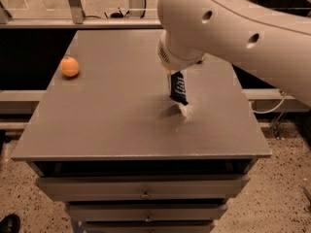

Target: Move rxbar blueberry near redbull can

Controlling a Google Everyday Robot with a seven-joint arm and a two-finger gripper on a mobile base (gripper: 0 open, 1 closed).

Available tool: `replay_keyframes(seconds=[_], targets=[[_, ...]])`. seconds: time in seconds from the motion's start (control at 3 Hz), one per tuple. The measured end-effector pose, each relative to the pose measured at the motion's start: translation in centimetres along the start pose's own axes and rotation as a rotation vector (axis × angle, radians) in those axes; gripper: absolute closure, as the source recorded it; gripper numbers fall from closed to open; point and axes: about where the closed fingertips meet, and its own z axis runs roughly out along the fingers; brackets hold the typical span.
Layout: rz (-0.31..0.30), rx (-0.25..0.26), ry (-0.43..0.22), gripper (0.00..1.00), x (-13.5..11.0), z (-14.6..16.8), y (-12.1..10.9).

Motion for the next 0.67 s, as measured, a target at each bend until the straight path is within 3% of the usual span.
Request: replay_keyframes(seconds=[0.67], targets=[[-0.085, 0.16, -0.054, 1.0, -1.9, 3.0, -6.7]])
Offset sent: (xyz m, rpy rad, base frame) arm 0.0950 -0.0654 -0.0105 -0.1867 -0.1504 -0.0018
